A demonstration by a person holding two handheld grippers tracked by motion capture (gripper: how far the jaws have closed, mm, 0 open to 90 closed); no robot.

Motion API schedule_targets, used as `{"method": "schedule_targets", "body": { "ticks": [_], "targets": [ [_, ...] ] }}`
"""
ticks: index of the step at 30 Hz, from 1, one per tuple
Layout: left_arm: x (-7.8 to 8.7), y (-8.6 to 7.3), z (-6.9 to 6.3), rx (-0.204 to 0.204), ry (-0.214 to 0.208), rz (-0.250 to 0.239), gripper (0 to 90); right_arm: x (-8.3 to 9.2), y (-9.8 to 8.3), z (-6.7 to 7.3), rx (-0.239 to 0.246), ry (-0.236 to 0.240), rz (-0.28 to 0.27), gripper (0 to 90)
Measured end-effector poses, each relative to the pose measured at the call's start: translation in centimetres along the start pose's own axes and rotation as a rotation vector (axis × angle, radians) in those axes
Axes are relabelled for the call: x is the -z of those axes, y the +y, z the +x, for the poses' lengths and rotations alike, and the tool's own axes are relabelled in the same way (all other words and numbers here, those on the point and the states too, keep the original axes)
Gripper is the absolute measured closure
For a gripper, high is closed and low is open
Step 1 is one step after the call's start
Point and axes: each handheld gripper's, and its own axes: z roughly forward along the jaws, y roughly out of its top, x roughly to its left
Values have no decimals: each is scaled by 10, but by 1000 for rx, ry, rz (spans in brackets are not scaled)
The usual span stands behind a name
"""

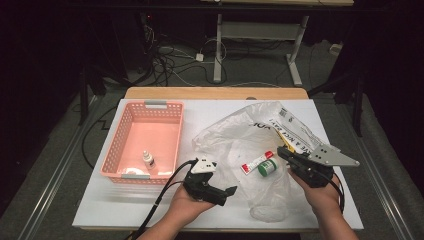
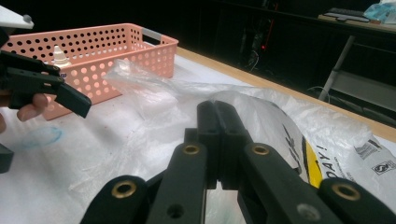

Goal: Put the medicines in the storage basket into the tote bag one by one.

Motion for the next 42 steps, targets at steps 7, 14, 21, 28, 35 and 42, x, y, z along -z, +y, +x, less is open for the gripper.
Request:
{"method": "schedule_targets", "body": {
  "ticks": [7,14,21,28,35,42],
  "targets": [
    [29,4,9,-7,44,-17,0,-1,1,1,3,0,1,900],
    [56,1,27,0,149,-32,0,-2,0,2,3,0,6,900],
    [76,-4,50,46,230,-51,0,-2,0,2,6,-1,7,900],
    [87,-12,65,89,264,-38,0,-2,0,2,4,2,6,900],
    [99,-20,78,126,308,-30,0,-1,-1,1,6,2,5,900],
    [116,-26,91,170,346,-39,0,0,0,1,3,2,3,900]
  ]
}}
